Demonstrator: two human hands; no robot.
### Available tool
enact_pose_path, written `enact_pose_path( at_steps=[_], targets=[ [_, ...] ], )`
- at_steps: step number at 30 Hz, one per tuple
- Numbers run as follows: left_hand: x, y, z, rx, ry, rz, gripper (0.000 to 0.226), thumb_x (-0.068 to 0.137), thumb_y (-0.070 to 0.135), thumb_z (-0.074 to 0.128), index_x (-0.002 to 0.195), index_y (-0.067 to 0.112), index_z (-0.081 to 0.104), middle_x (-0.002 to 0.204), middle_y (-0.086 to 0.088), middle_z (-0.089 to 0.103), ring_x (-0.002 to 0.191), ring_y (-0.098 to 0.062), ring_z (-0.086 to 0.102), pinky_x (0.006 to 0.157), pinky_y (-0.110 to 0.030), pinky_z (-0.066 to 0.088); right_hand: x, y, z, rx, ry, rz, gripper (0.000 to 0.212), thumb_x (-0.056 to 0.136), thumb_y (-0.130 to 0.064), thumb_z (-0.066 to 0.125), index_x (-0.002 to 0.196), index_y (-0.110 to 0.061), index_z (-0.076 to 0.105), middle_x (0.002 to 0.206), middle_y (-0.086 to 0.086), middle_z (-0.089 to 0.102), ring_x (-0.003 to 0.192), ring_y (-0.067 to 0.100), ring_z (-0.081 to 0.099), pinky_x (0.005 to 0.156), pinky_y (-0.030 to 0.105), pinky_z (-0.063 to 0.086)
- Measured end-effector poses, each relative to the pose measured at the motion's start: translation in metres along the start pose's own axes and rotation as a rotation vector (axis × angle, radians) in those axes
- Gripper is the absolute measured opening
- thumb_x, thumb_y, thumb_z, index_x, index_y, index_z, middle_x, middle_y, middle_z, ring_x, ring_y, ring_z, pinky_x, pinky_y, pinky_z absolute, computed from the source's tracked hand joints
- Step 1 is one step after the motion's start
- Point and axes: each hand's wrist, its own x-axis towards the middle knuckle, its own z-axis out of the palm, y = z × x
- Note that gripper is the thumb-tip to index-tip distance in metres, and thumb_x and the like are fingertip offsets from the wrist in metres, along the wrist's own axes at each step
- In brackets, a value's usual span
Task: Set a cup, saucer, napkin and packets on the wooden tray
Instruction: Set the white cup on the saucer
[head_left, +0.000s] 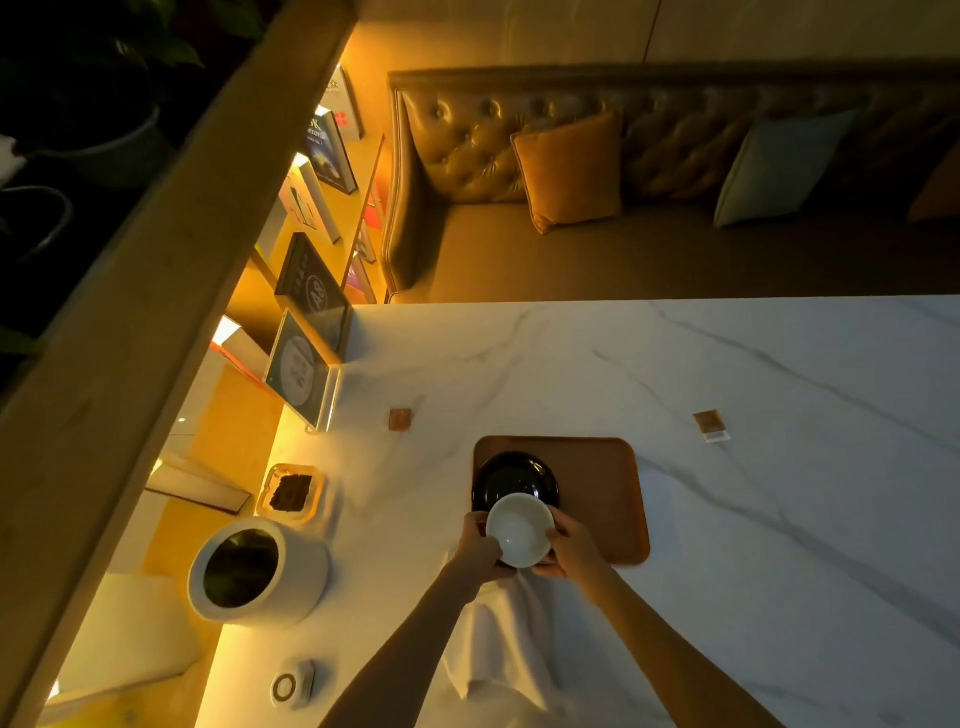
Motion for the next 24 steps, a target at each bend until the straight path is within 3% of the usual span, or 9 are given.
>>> enact_pose_path(
  at_steps=[4,6,9,11,15,21,24],
  targets=[
    [0.029,0.015,0.002,0.008,0.033,-0.022,0.059,0.084,-0.013,0.048,0.135,0.016,0.035,0.135,-0.018,0.040,0.113,-0.038,0.050,0.075,-0.054,0.061,0.030,-0.013,-0.003,-0.003,0.032,0.053,0.041,0.095,-0.006,0.049,0.134,-0.017,0.045,0.135,0.016,0.042,0.125,0.042,0.042,0.090,0.062,0.050],
    [0.039,0.022,0.005,0.014,0.058,-0.049,0.061,0.085,-0.012,0.048,0.136,0.018,0.036,0.137,-0.017,0.040,0.118,-0.039,0.049,0.074,-0.051,0.061,0.043,-0.018,-0.004,-0.002,0.051,0.074,0.041,0.095,-0.007,0.049,0.136,-0.015,0.045,0.137,0.018,0.042,0.125,0.042,0.042,0.088,0.061,0.051],
    [0.053,0.026,0.008,0.006,0.079,-0.074,0.063,0.085,-0.013,0.050,0.136,0.022,0.036,0.140,-0.015,0.039,0.120,-0.038,0.048,0.061,-0.039,0.062,0.057,-0.024,-0.005,0.014,0.072,0.110,0.041,0.097,-0.011,0.048,0.137,-0.015,0.043,0.140,0.017,0.040,0.127,0.043,0.039,0.087,0.060,0.050],
    [0.059,0.027,0.010,0.001,0.088,-0.082,0.063,0.084,-0.013,0.052,0.134,0.022,0.037,0.139,-0.014,0.040,0.121,-0.038,0.048,0.061,-0.039,0.062,0.063,-0.024,-0.007,-0.016,0.073,0.112,0.040,0.097,-0.014,0.048,0.137,-0.016,0.043,0.140,0.016,0.040,0.128,0.042,0.039,0.089,0.060,0.051],
    [0.067,0.023,0.013,0.002,0.094,-0.083,0.061,0.084,-0.011,0.055,0.131,0.023,0.037,0.131,-0.011,0.042,0.108,-0.031,0.050,0.052,-0.033,0.059,0.070,-0.023,-0.011,-0.062,0.052,0.109,0.040,0.097,-0.015,0.050,0.137,-0.016,0.044,0.139,0.015,0.042,0.127,0.040,0.041,0.091,0.060,0.050],
    [0.071,0.021,0.011,0.015,0.096,-0.087,0.055,0.083,-0.010,0.054,0.118,0.028,0.034,0.119,-0.005,0.040,0.106,-0.030,0.049,0.055,-0.033,0.060,0.073,-0.025,-0.014,-0.070,-0.004,0.114,0.043,0.098,-0.017,0.046,0.141,-0.017,0.040,0.142,0.016,0.039,0.129,0.040,0.039,0.093,0.060,0.050],
    [0.070,0.021,0.010,0.113,0.071,-0.056,0.057,0.081,-0.007,0.054,0.125,0.023,0.033,0.124,-0.010,0.042,0.108,-0.030,0.049,0.068,-0.039,0.061,0.070,-0.025,-0.015,-0.162,-0.032,0.085,0.049,0.100,-0.019,0.042,0.147,-0.020,0.028,0.147,0.015,0.034,0.132,0.038,0.037,0.096,0.055,0.049]
  ],
)
